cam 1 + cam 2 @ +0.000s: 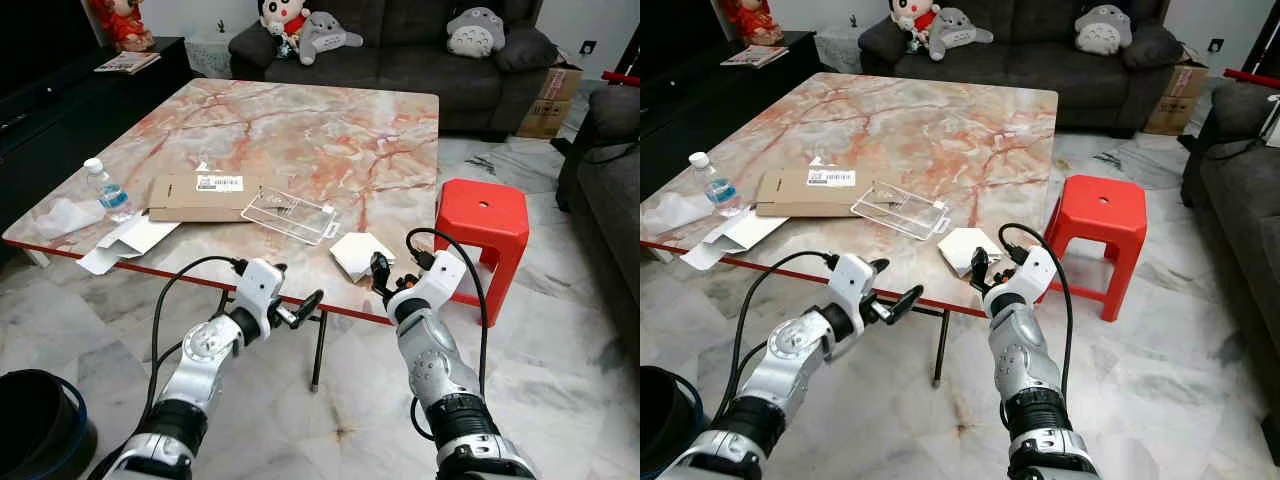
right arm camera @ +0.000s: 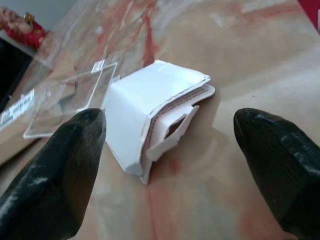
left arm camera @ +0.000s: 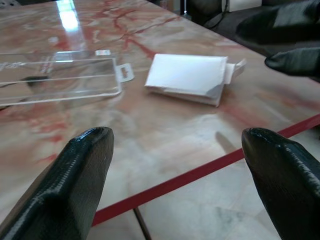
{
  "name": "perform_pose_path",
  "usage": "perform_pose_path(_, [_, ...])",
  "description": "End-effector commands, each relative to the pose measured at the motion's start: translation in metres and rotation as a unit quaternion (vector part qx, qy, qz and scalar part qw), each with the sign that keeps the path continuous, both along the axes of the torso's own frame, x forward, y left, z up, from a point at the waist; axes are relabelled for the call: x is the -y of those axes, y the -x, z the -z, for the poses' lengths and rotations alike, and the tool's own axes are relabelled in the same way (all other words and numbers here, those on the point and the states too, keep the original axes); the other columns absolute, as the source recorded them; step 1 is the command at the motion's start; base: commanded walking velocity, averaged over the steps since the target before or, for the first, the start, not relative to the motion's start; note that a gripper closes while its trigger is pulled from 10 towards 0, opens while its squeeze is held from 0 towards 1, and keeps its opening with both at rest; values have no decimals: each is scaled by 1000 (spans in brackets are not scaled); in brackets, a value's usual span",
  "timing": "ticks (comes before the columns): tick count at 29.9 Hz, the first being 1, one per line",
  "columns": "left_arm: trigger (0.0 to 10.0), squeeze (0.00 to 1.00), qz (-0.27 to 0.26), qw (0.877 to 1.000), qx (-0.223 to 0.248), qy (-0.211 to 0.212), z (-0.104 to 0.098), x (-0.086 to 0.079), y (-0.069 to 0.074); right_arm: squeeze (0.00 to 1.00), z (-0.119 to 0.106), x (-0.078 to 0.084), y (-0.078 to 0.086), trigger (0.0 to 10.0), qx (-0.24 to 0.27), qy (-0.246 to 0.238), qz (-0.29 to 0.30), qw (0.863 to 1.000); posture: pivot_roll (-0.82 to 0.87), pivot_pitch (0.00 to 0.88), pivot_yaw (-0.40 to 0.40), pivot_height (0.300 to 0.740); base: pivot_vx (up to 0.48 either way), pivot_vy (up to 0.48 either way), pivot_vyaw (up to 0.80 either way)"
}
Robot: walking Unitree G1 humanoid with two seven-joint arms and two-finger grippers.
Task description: Picking trash to rubbish bin
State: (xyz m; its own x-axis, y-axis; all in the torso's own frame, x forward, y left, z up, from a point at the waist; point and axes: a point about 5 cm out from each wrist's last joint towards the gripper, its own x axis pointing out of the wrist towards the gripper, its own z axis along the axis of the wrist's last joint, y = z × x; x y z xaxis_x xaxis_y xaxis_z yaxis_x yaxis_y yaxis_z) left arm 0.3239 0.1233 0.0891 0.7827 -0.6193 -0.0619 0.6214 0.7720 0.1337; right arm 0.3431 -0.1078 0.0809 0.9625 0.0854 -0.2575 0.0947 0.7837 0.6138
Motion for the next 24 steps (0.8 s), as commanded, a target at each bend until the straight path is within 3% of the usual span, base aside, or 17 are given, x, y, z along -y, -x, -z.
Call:
perform_pose_path(1, [10000,0,2,1000,6,-8,-4,-5,0,0,-10,-13,-6,10000,11,-18,-18,1000,105,18,14,740,0,0,0])
perform_pose_path(24, [10000,0,13,1000,9,-17,-9,0,1,0,-8,-24,-9,10000,-3,-7,-43,999,113,19,9,740,0,0,0])
